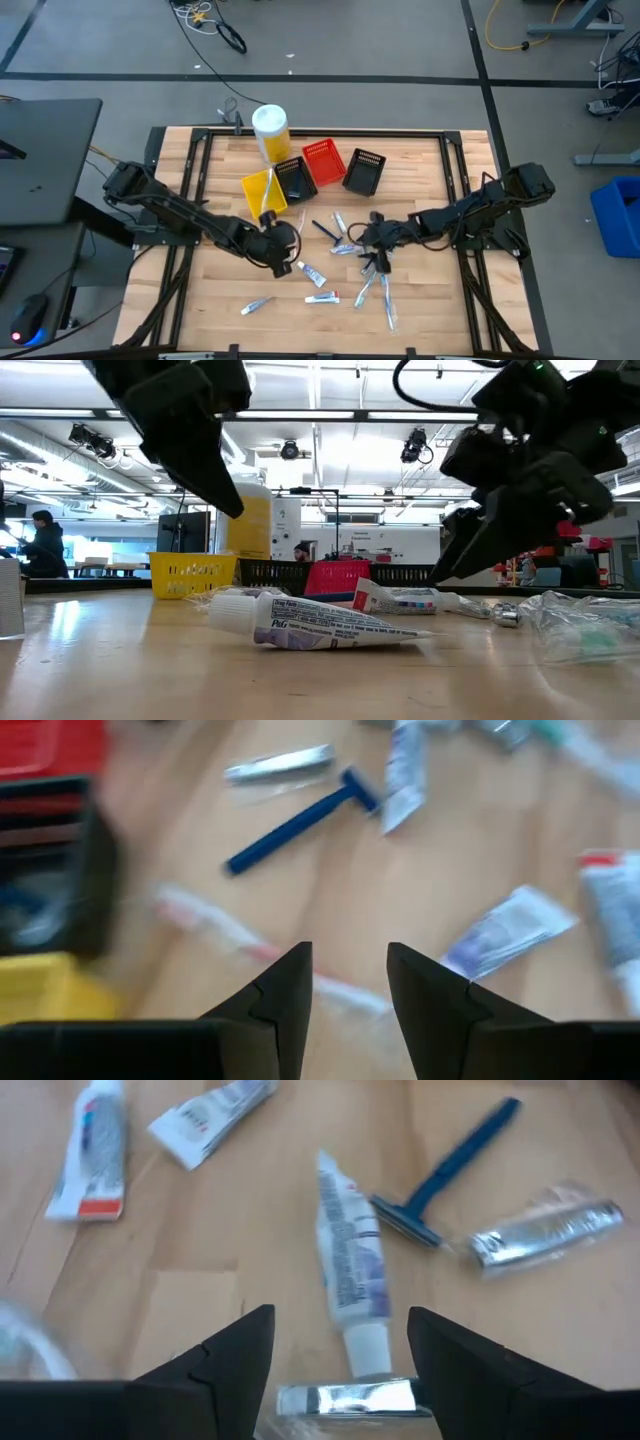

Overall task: Pick & Place Travel size toiletries
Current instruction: Put the white toothpaste into the red bin

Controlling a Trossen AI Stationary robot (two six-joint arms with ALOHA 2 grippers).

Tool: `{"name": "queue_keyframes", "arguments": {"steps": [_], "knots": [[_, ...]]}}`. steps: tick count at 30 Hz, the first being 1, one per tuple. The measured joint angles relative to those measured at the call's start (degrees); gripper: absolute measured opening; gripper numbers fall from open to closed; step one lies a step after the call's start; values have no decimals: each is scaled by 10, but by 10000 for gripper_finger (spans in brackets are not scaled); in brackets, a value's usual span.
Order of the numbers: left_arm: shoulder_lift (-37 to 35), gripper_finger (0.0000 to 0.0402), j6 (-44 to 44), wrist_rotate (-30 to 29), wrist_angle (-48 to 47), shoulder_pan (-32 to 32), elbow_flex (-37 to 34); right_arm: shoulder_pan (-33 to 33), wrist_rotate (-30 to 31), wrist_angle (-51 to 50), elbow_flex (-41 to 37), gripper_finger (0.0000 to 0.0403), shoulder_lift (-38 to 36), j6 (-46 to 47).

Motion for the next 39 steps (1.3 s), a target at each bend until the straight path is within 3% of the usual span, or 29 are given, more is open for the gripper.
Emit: {"name": "queue_keyframes", "arguments": {"steps": [4,9,17,30,39], "knots": [[0,141,19,46,137,8,-63,-1,3,0,0,256,0,-9],[0,141,39,25,216,9,-112,-1,0,5,0,256,21,-10],[0,141,42,25,238,16,-119,-1,3,53,2,228,79,-23],[0,141,44,25,240,16,-119,-3,-11,52,1,144,84,-40],[0,141,44,25,240,16,-119,-1,-24,58,0,114,84,-40]]}}
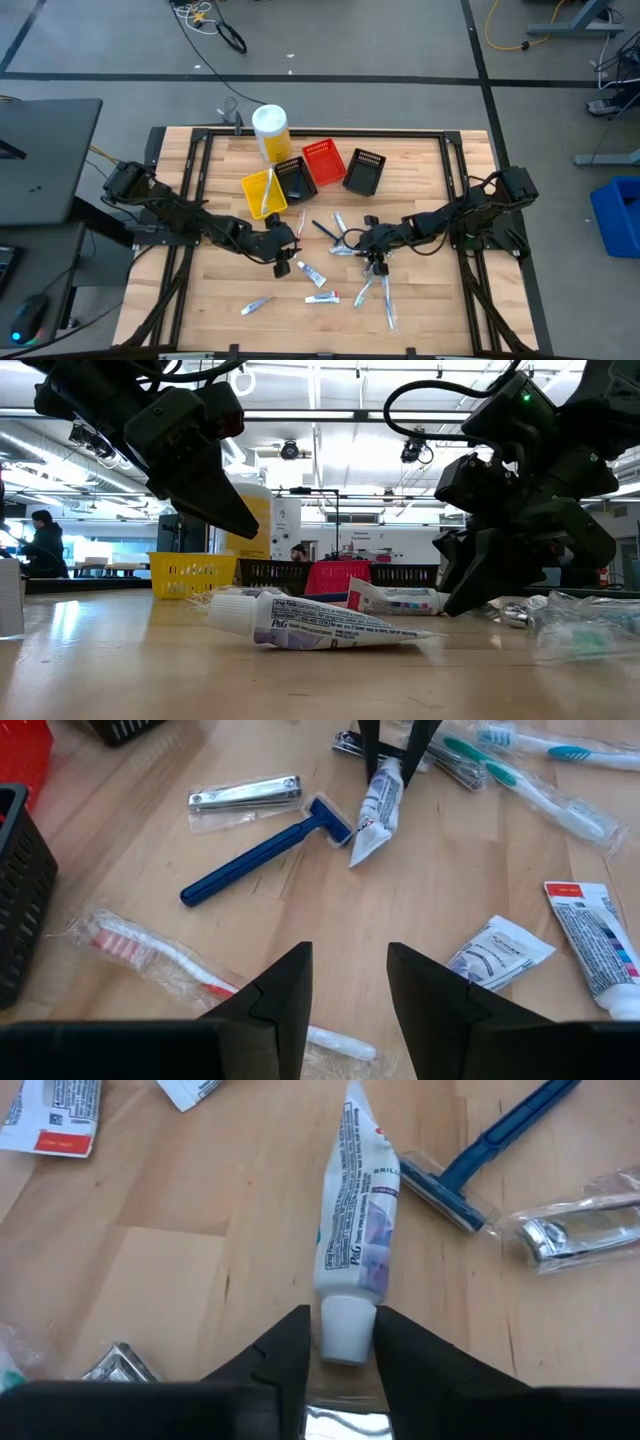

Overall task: Pick & Place Travel size toiletries
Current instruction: Put the white toothpaste into the red bin

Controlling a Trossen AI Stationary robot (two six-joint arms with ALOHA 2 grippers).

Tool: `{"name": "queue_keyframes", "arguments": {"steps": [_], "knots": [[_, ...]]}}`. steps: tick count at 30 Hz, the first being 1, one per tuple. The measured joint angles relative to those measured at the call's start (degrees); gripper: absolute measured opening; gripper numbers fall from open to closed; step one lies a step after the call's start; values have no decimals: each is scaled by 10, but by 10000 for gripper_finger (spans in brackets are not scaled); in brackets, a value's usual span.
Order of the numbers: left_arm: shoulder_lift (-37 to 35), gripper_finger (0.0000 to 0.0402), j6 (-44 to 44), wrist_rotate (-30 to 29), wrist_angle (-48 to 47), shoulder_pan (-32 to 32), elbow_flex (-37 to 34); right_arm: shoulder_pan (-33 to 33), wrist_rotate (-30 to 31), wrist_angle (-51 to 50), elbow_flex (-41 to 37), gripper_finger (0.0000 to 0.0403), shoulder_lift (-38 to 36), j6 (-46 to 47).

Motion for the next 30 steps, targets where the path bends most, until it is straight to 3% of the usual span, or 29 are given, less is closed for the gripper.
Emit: {"name": "queue_keyframes", "arguments": {"steps": [8,15,22,28,30], "knots": [[0,142,0,0,0,0,0,1,-5,8,-1,76,0,0],[0,142,-3,0,-1,0,0,1,0,10,-1,72,-5,6],[-33,142,-52,-4,-25,0,1,-28,103,16,-1,72,-83,54],[-99,142,3,-91,-76,1,1,-98,201,20,34,74,-139,48],[-121,142,19,-127,-96,2,1,-127,194,20,56,74,-137,26]]}}
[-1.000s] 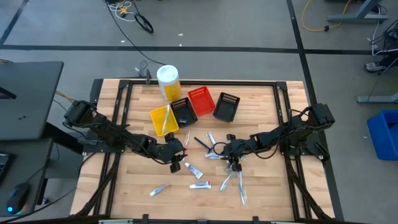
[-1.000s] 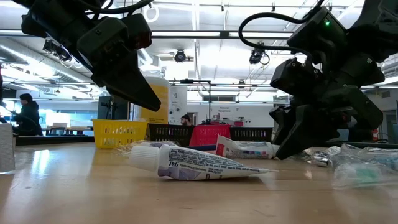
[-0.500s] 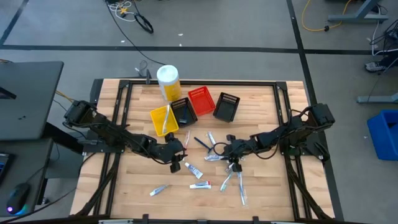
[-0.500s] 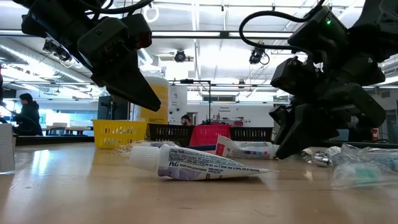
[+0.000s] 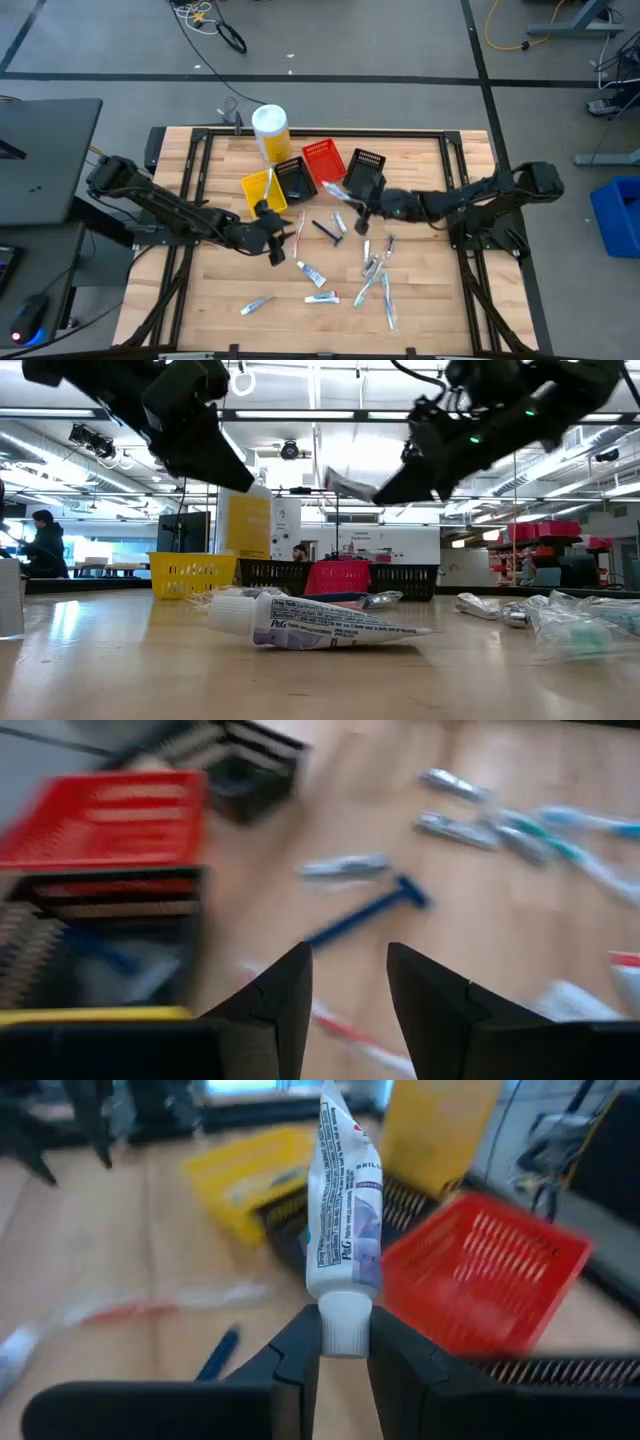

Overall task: Pick & Place Travel size toiletries
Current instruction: Put the white toothpaste into the red bin, then put the silver nail cutter into the right black bin

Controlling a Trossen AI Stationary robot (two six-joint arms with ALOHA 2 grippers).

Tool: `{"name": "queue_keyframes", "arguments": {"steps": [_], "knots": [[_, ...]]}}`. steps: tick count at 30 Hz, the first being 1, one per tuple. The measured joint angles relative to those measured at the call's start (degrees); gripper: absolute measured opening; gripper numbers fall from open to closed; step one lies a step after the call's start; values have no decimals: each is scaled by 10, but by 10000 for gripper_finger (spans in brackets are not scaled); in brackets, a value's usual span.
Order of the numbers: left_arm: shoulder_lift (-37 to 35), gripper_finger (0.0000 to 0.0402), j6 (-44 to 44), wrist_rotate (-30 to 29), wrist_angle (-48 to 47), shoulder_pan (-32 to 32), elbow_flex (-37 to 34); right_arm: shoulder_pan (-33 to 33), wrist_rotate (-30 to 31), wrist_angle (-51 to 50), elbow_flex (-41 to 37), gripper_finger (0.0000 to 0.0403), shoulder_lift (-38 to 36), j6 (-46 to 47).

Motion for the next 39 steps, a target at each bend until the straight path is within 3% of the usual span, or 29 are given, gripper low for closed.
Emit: {"name": "queue_keyframes", "arguments": {"steps": [5,12,18,23,39], "knots": [[-35,142,45,-58,-10,0,0,-64,-2,-14,57,75,44,-49],[-40,142,58,-66,-21,7,0,-151,-8,-78,129,75,147,-71],[-36,142,36,-66,-41,7,-1,-193,-93,-77,164,75,210,-71],[-36,142,42,-66,-44,7,-1,-212,-137,-77,176,77,227,-82],[-36,142,43,-66,-57,7,-1,-231,-142,-96,179,138,231,-88]]}}
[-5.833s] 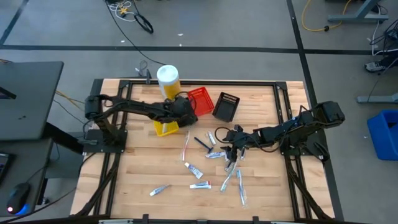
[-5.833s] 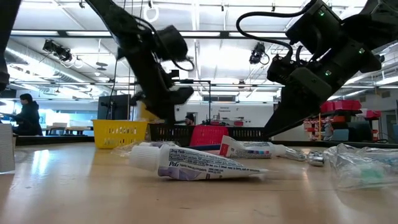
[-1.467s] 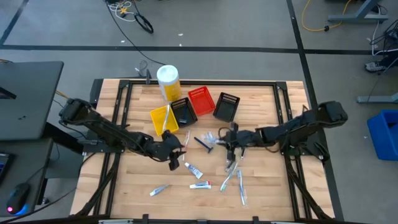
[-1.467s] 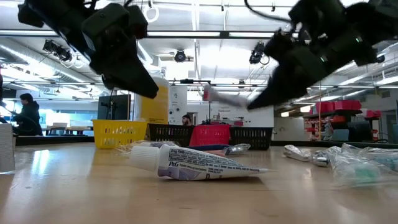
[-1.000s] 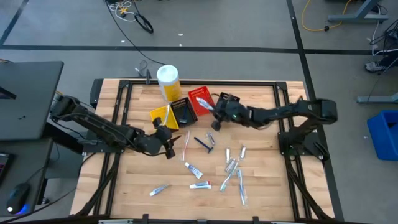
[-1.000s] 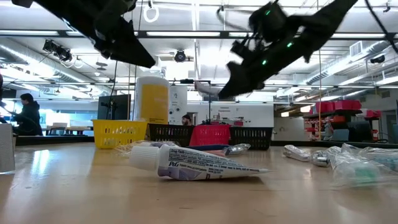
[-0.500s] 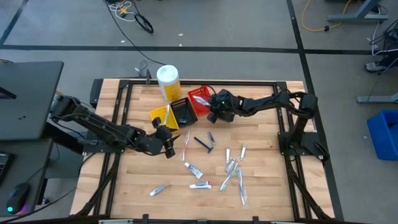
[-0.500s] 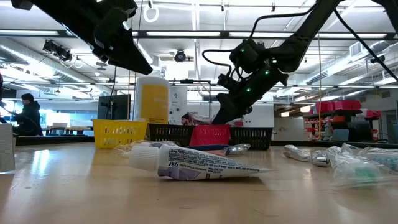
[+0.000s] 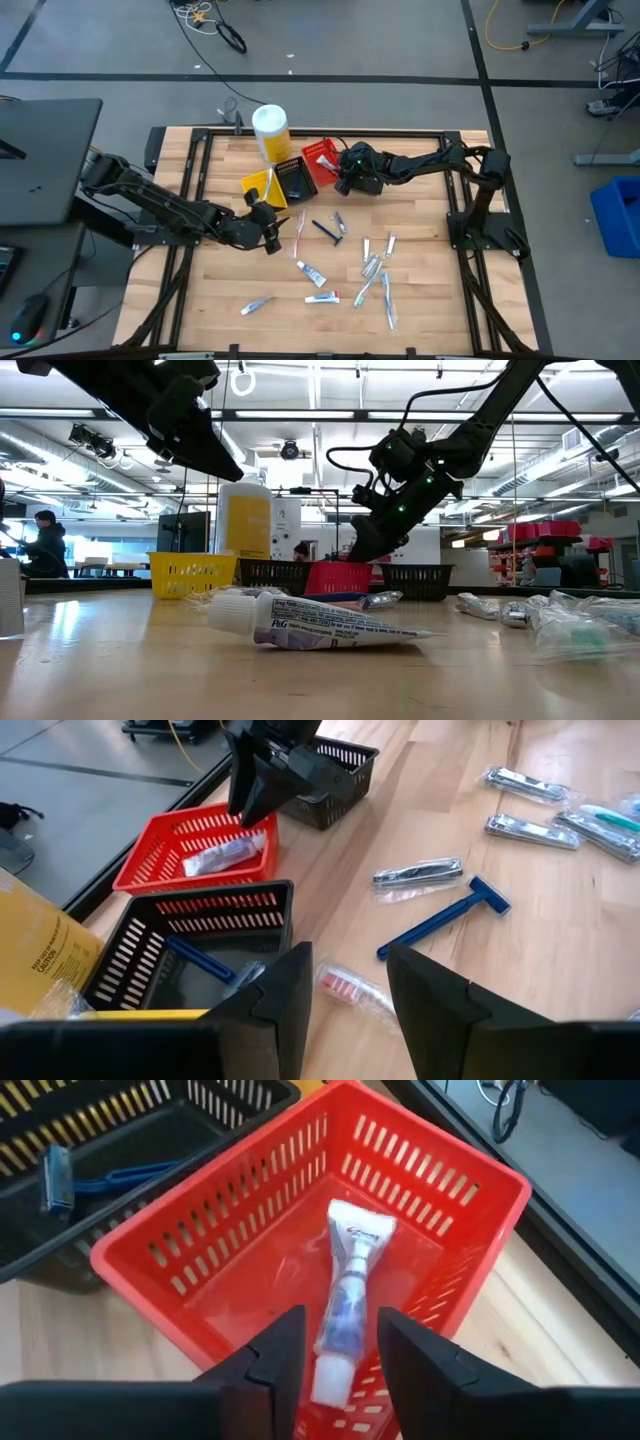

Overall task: Pick & Place Travel size toiletries
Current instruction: Put the silver nail cutter into the right black bin

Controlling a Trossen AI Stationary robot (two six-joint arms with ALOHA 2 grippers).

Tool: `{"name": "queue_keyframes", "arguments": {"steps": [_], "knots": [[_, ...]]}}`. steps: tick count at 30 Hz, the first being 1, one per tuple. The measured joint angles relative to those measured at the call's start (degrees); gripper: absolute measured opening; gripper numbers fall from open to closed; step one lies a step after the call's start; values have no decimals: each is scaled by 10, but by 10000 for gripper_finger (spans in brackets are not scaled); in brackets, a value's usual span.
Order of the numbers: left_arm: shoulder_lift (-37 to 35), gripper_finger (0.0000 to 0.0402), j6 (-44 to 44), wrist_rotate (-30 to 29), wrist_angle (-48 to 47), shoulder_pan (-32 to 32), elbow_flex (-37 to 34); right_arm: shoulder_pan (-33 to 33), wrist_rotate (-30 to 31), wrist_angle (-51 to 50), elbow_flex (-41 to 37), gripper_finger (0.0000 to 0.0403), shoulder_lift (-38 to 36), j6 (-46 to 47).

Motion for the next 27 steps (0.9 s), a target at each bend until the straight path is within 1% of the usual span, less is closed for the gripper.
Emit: {"name": "queue_keyframes", "arguments": {"steps": [7,11,18,23,27], "knots": [[0,142,-2,0,-1,0,0,1,0,12,0,157,0,-10],[0,142,-3,0,-2,0,0,7,0,14,0,181,-8,-13],[0,142,-9,0,-1,0,0,31,1,-7,0,226,-52,-14],[0,142,-30,0,-3,0,0,61,1,-61,0,236,-93,-15],[0,142,-34,0,-3,0,0,90,1,-142,0,234,-124,-14]]}}
